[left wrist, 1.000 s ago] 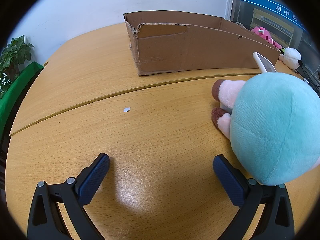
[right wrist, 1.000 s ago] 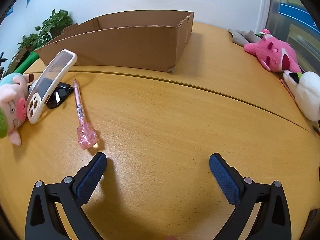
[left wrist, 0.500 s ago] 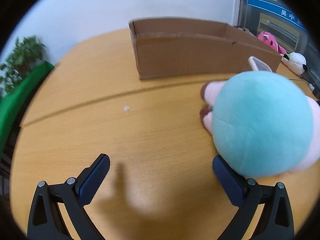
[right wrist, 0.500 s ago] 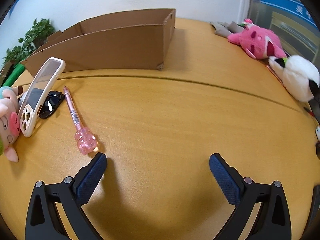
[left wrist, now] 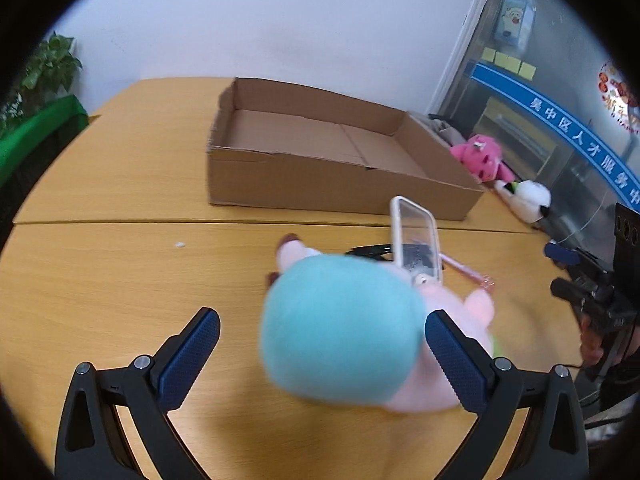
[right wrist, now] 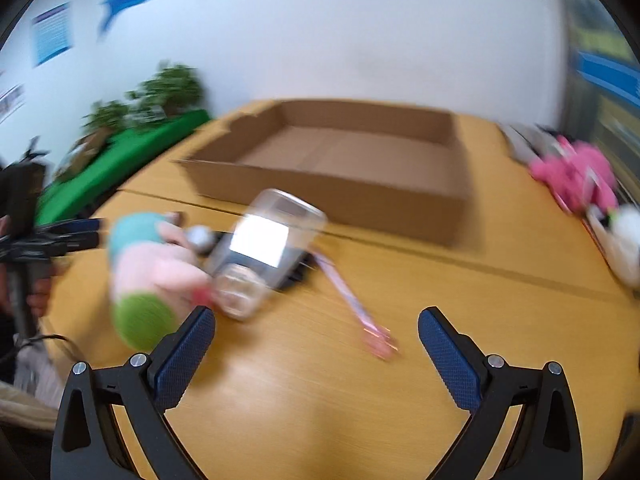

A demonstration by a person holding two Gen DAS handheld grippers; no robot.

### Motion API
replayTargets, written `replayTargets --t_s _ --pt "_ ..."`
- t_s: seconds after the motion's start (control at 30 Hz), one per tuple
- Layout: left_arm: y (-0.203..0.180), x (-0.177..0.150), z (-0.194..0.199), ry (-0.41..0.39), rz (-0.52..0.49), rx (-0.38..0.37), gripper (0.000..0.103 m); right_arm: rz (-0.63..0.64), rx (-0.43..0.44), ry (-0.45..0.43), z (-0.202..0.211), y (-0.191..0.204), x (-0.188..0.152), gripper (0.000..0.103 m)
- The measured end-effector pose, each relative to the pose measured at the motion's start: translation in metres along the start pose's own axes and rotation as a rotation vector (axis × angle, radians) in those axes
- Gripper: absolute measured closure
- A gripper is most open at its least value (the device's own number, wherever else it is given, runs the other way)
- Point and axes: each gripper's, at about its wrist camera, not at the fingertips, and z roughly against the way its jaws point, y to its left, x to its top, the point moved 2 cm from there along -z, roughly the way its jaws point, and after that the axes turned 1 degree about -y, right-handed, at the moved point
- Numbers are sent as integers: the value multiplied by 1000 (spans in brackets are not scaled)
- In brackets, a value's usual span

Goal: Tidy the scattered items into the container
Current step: 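Close the right gripper on the plush pig and lift it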

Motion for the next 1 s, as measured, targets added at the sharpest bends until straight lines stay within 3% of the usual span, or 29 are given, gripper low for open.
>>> replayTargets --t_s 0.1,0.2,0.43,0.67,1.0 --pt "4 -3 -15 39 65 -5 0 69 85 14 -10 33 10 0" --pt "15 -7 -19 52 152 -55 0 134 148 49 -23 63 11 0" --pt "25 -14 -26 68 225 -121 0 179 273 165 -69 115 -3 0" --pt "24 -16 -29 69 242 -116 1 193 269 295 -108 140 -30 6" --pt "12 -10 -25 77 232 -79 17 120 263 266 -108 128 -38 21"
